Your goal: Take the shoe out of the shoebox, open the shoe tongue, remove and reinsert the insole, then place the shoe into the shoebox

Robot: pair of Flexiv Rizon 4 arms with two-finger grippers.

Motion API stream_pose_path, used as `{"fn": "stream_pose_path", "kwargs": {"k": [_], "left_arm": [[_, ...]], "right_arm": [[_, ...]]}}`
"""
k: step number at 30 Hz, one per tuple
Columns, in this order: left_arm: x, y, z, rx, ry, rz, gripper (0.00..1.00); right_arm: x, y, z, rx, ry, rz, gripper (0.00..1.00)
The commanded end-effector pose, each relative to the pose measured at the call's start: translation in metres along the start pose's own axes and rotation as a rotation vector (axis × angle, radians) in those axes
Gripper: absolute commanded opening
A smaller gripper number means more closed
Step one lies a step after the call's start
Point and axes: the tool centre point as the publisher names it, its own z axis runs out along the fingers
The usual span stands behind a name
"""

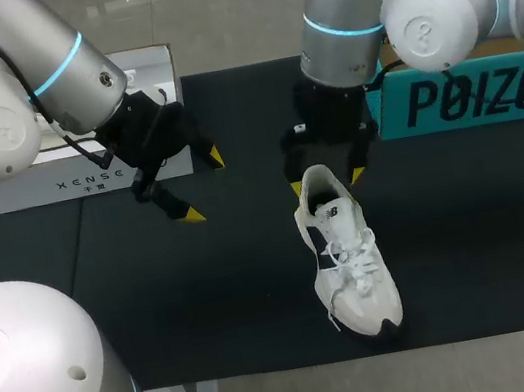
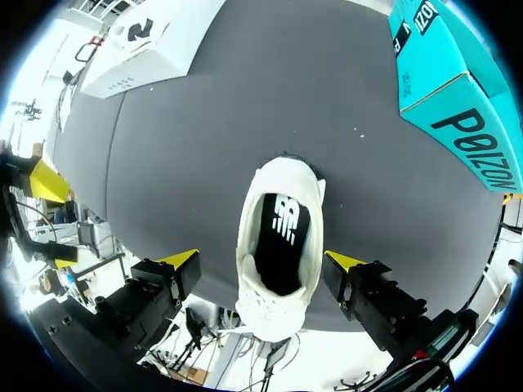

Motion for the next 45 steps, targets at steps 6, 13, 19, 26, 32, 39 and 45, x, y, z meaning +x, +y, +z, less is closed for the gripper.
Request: {"fn": "stream_pose_path", "kwargs": {"k": [6,13,19,26,32,39,45], "left_arm": [[0.000,0.000,0.001,-0.003,0.001,0.000,1.00],[0.000,0.000,0.001,-0.003,0.001,0.000,1.00],[0.000,0.000,0.001,-0.003,0.001,0.000,1.00],[0.000,0.000,0.001,-0.003,0.001,0.000,1.00],[0.000,0.000,0.001,-0.003,0.001,0.000,1.00],[0.000,0.000,0.001,-0.003,0.001,0.000,1.00],[0.000,0.000,0.001,-0.003,0.001,0.000,1.00]], "right_arm": [[0.002,-0.041,-0.010,0.033,0.023,-0.003,0.00],[0.004,-0.054,0.013,0.081,0.059,0.017,0.00],[0.004,-0.049,0.022,0.090,0.066,0.019,0.00],[-0.002,-0.038,0.034,0.093,0.088,0.031,0.00],[0.000,-0.034,0.028,0.083,0.086,0.019,0.00],[0.001,-0.029,-0.004,0.034,0.069,-0.054,0.00],[-0.006,-0.025,-0.013,0.068,0.080,-0.390,0.00]]}}
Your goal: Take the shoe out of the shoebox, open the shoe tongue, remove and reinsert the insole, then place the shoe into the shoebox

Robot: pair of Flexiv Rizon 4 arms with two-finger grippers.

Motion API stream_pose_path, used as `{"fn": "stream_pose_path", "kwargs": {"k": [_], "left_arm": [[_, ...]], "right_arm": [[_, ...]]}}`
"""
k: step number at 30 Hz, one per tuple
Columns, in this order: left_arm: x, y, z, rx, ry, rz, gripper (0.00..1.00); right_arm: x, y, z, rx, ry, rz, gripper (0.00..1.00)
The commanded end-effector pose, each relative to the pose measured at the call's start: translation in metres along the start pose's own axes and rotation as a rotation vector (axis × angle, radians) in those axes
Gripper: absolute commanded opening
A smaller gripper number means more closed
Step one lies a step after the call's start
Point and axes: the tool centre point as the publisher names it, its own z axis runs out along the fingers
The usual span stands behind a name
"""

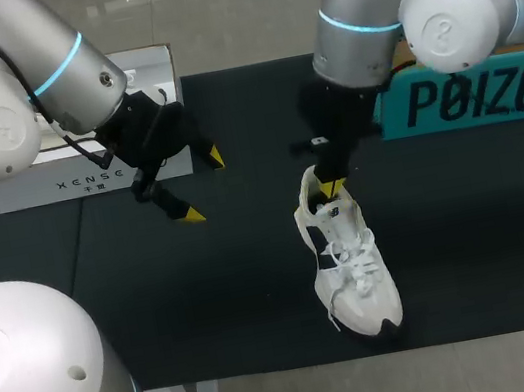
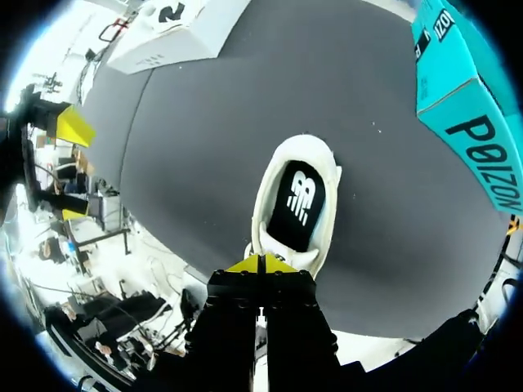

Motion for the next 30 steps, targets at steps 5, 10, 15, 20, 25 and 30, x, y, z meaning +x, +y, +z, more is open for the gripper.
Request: {"fn": "stream_pose_path", "kwargs": {"k": [5,10,15,20,25,30], "left_arm": [[-0.0004,-0.0002,0.0007,-0.003,0.001,0.000,1.00],[-0.0004,-0.0002,0.0007,-0.003,0.001,0.000,1.00],[-0.0004,-0.0002,0.0007,-0.003,0.001,0.000,1.00],[-0.0004,-0.0002,0.0007,-0.003,0.001,0.000,1.00],[-0.0004,-0.0002,0.0007,-0.003,0.001,0.000,1.00],[-0.0004,-0.0002,0.0007,-0.003,0.001,0.000,1.00]], "right_arm": [[-0.0126,-0.0055,-0.0126,0.061,-0.016,-0.180,1.00],[-0.0126,-0.0055,-0.0126,0.061,-0.016,-0.180,1.00],[-0.0126,-0.0055,-0.0126,0.061,-0.016,-0.180,1.00],[-0.0126,-0.0055,-0.0126,0.061,-0.016,-0.180,1.00],[-0.0126,-0.0055,-0.0126,0.061,-0.016,-0.180,1.00],[-0.0158,-0.0033,-0.0108,0.060,-0.054,-0.365,1.00]]}}
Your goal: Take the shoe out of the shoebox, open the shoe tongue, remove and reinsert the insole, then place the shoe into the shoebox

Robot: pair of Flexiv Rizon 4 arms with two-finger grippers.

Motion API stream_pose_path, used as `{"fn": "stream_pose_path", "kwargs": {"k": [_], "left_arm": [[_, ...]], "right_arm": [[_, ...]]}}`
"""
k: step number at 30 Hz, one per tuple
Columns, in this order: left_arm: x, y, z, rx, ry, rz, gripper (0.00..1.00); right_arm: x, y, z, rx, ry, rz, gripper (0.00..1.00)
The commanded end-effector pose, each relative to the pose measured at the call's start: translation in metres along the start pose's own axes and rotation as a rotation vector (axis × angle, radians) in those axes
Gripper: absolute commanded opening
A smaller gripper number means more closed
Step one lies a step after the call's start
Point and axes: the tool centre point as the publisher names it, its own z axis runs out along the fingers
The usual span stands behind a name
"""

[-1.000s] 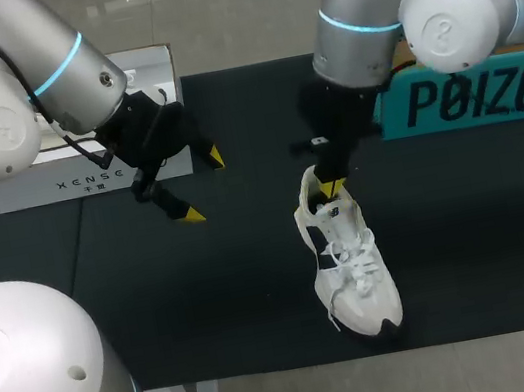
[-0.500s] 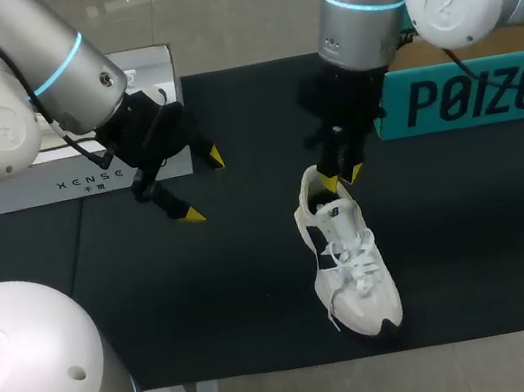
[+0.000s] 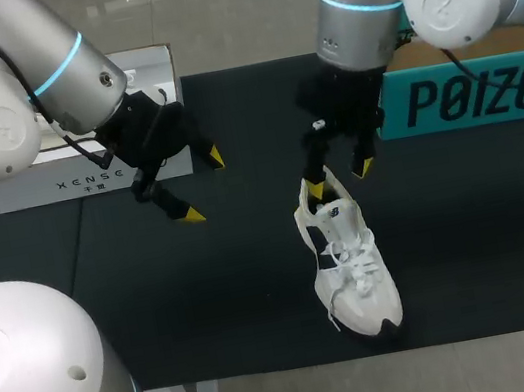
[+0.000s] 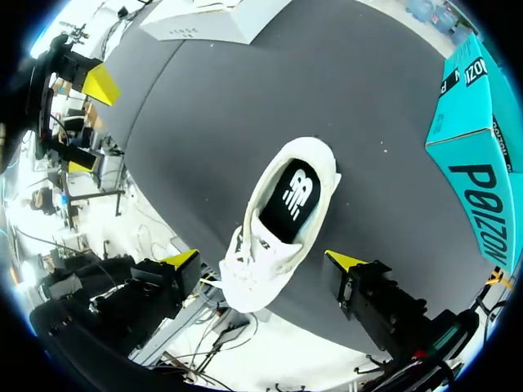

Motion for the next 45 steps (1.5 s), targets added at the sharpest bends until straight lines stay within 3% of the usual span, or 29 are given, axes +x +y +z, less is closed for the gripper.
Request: {"fn": "stream_pose_path", "kwargs": {"k": [1,4,6,10,14,15,16,31,37,45], "left_arm": [[0.000,0.000,0.001,-0.003,0.001,0.000,1.00],[0.000,0.000,0.001,-0.003,0.001,0.000,1.00],[0.000,0.000,0.001,-0.003,0.001,0.000,1.00],[0.000,0.000,0.001,-0.003,0.001,0.000,1.00],[0.000,0.000,0.001,-0.003,0.001,0.000,1.00],[0.000,0.000,0.001,-0.003,0.001,0.000,1.00],[0.000,0.000,0.001,-0.003,0.001,0.000,1.00],[0.000,0.000,0.001,-0.003,0.001,0.000,1.00],[0.000,0.000,0.001,-0.003,0.001,0.000,1.00],[0.000,0.000,0.001,-0.003,0.001,0.000,1.00]], "right_arm": [[-0.002,0.002,0.002,-0.005,-0.021,-0.234,1.00],[-0.002,0.005,0.006,0.009,-0.065,-0.425,1.00],[-0.004,0.007,0.007,-0.001,-0.066,-0.473,1.00],[-0.012,0.008,0.006,-0.071,-0.084,-0.613,1.00],[-0.010,0.006,-0.003,-0.155,-0.158,-0.829,1.00],[-0.009,0.005,-0.006,-0.143,-0.204,-0.859,1.00],[-0.013,0.007,-0.008,-0.096,-0.202,-0.792,1.00],[-0.013,0.007,-0.008,-0.096,-0.202,-0.792,1.00],[-0.022,0.022,-0.003,-0.142,-0.145,-0.909,1.00],[-0.042,0.045,-0.001,-0.080,-0.117,-0.937,1.00]]}}
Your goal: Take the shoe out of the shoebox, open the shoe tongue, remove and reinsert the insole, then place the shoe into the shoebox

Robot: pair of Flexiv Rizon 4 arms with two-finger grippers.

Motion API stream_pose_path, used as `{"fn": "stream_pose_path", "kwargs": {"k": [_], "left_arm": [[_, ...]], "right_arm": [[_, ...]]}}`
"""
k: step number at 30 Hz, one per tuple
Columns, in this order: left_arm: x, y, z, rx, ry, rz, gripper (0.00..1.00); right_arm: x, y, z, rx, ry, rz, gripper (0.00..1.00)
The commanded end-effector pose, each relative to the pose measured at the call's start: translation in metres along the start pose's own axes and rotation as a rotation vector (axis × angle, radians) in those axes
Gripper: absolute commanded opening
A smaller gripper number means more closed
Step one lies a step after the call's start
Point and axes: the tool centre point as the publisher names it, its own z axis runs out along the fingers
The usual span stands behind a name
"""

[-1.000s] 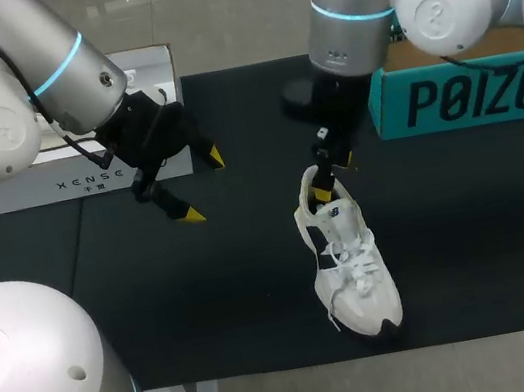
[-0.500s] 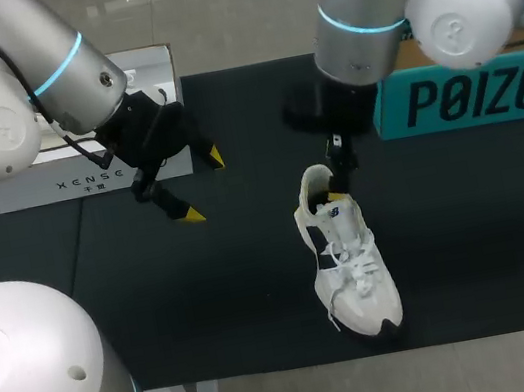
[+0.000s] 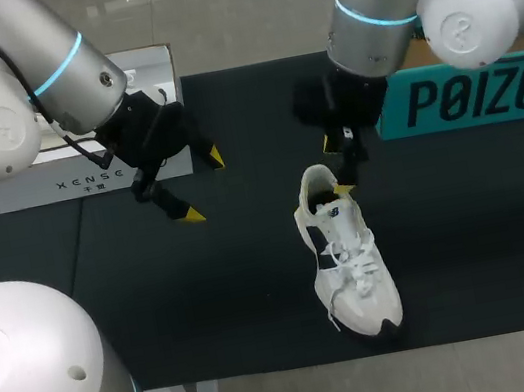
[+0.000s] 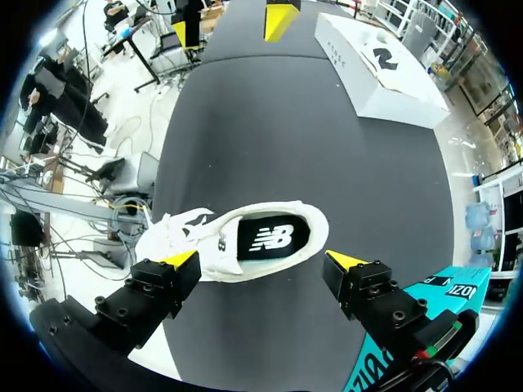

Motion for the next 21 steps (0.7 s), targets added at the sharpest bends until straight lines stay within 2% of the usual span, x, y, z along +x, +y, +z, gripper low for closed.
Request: {"fn": "stream_pose_path", "kwargs": {"k": [1,12,21], "left_arm": [[0.000,0.000,0.001,-0.003,0.001,0.000,1.00],[0.000,0.000,0.001,-0.003,0.001,0.000,1.00],[0.000,0.000,0.001,-0.003,0.001,0.000,1.00]], "right_arm": [[-0.019,0.006,0.005,0.032,0.043,-0.001,1.00],[-0.042,0.018,0.027,0.054,0.062,-0.020,1.00],[-0.045,0.018,0.050,0.055,0.082,-0.006,1.00]]}}
